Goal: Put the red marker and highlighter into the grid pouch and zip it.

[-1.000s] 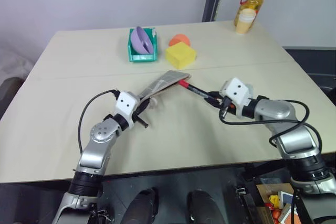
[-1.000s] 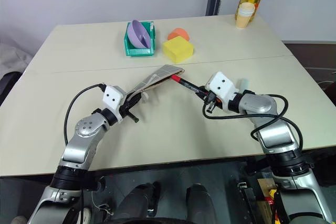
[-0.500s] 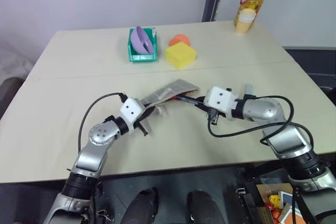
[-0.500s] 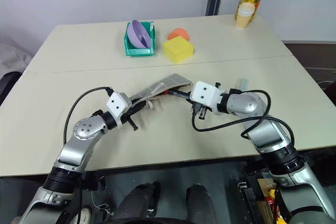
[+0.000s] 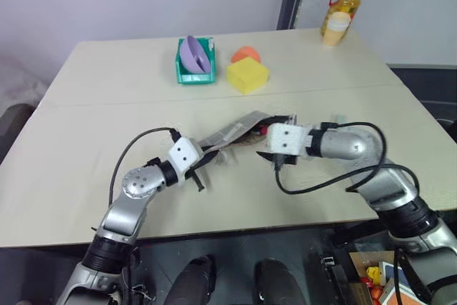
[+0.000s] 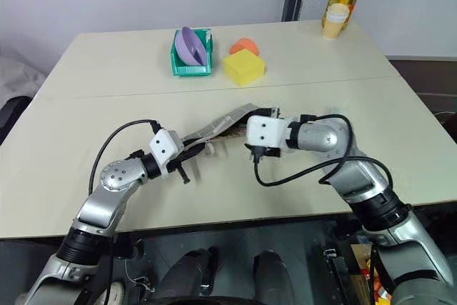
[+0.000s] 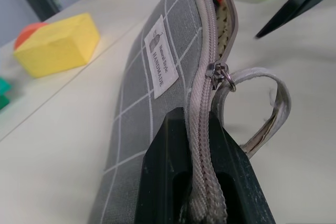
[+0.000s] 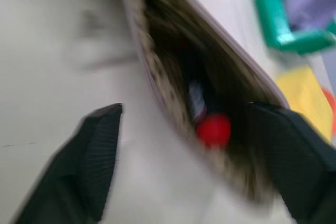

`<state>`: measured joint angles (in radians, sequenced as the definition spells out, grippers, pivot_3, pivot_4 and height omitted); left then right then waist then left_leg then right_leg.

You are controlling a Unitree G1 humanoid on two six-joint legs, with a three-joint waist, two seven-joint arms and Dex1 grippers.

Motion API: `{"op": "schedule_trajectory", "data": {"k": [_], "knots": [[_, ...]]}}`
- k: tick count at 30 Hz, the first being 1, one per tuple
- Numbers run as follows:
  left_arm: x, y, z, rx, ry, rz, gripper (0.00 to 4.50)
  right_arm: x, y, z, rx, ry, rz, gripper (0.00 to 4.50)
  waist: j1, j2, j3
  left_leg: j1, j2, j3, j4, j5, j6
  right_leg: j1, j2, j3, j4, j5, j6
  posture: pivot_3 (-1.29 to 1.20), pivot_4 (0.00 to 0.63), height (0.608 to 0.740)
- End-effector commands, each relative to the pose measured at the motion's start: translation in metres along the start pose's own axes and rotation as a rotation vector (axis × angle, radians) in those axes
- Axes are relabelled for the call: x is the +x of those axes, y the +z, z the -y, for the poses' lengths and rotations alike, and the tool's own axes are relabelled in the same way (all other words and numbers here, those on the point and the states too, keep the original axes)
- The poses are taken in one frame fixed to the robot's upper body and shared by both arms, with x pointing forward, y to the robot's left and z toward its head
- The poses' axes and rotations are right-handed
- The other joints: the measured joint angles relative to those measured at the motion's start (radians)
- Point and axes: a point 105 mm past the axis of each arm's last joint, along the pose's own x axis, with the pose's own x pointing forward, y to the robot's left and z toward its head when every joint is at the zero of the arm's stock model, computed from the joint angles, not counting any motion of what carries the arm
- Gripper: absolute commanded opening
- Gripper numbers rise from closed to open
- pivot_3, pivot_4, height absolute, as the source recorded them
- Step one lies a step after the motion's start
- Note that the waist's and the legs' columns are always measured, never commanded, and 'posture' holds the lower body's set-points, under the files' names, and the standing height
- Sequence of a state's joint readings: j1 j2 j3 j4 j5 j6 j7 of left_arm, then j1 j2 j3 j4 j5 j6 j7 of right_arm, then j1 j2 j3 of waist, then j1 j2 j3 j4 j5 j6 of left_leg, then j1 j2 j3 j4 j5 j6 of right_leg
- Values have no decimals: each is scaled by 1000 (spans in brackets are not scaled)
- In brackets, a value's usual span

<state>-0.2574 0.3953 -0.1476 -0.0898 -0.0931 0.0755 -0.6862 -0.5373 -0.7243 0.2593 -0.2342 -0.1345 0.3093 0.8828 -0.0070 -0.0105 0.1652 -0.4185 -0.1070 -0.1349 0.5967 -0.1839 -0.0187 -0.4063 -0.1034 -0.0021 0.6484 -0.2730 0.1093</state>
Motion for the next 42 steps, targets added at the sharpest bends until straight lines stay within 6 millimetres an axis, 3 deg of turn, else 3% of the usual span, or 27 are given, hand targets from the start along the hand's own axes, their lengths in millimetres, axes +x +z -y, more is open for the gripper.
{"op": "schedule_trajectory", "data": {"k": [1,5,8,11,19,20,22,27,28,32,37,42], "knots": [[0,3,-10,-9,77,12,0,-25,-5,15,160,-90,37,3785,1,0,0,0,0,0,0,0,0,0,0,0,0,0,0,0,150,740],[6,-6,-17,-44,166,-10,0,-46,-56,32,487,-304,-29,3785,10,0,0,0,0,0,1,0,0,1,0,0,0,0,0,0,150,740],[11,-10,-24,-80,244,-18,0,-57,-96,44,740,-479,-117,4474,12,0,0,1,0,0,1,0,0,1,0,0,1,0,-1,0,150,740],[15,-13,-29,-121,305,-19,0,-67,-137,45,880,-667,-276,4474,15,0,0,1,0,0,1,0,0,1,0,0,2,1,-1,0,150,740],[21,-10,-24,-119,298,-4,0,-62,-172,21,1172,-763,-376,4474,15,0,0,1,0,2,0,0,0,0,0,0,2,1,-1,0,150,740],[21,-10,-24,-119,298,-3,0,-62,-172,20,1189,-765,-374,4239,15,0,0,1,0,2,1,0,0,0,0,0,2,1,-1,0,150,740],[21,-10,-24,-118,299,-3,0,-60,-171,19,1196,-760,-359,3671,16,0,0,1,0,2,1,0,0,1,0,0,2,1,-1,0,150,740],[19,-11,-26,-117,299,-7,0,-60,-163,28,1138,-751,-313,1049,14,1,0,1,0,2,1,0,0,1,0,0,2,1,-1,0,150,740],[18,-11,-27,-112,298,-8,0,-58,-157,31,1104,-726,-296,878,14,1,0,1,0,2,1,0,0,1,1,0,2,1,-1,0,150,740],[16,-9,-31,-105,299,-5,0,-50,-129,35,874,-597,-269,912,12,1,0,1,0,2,1,0,0,1,1,0,2,1,-1,0,150,740],[13,-5,-40,-104,296,16,0,-39,-46,32,439,-300,-9,912,8,1,0,1,0,2,1,0,0,0,1,0,1,1,0,0,150,740],[13,-2,-44,-96,282,29,0,-35,-25,20,354,-183,45,912,13,-1,1,1,0,1,1,0,0,1,1,-1,1,0,0,0,150,740]]}}
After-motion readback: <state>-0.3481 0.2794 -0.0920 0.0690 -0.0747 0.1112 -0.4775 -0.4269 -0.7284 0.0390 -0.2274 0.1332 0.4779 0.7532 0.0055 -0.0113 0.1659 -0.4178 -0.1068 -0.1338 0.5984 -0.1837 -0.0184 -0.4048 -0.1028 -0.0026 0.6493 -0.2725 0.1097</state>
